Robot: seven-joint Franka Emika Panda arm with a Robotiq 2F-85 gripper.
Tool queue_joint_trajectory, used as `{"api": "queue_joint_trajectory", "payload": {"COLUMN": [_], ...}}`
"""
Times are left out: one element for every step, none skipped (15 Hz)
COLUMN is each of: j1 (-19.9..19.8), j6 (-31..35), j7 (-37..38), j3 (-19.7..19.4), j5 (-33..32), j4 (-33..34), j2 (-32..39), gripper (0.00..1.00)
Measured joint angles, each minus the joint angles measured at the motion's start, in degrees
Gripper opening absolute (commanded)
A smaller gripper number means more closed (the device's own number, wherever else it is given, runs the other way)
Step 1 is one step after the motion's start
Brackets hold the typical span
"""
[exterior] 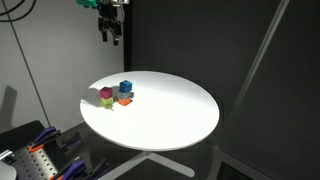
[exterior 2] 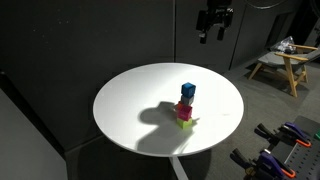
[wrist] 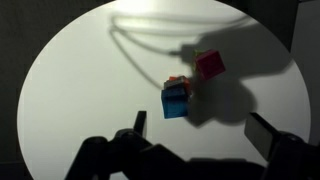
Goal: Put the blue block on the gray block
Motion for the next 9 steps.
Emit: {"api": "queue_joint_trajectory", "payload": {"j1": [-0.04, -0.11, -0.18, -0.21, -0.21, -0.21, -0.22, -0.24, -0.24], "j6": [-0.07, -0.07, -0.07, -0.06, -0.05, -0.05, -0.05, -0.05, -0.05], "j7": [-0.09, -0.1, -0.1, -0.1, -0.1, -0.1, -0.1, -0.1, -0.1], "j3": [0.04, 0.13, 0.25, 0.32, 0.37, 0.39, 0.39, 0.39, 0.39], "j5": [0.0, 0.0, 0.0, 0.0, 0.0, 0.0, 0.0, 0.0, 0.0], "j4": [-0.39, -0.53, -0.54, -0.54, -0.54, -0.54, -0.54, -0.54, -0.54], "j2": [-0.56, -0.74, -0.68, -0.55, -0.39, -0.34, -0.34, -0.33, -0.33], "gripper": [1.0, 1.0, 1.0, 1.0, 1.0, 1.0, 1.0, 1.0, 1.0]}}
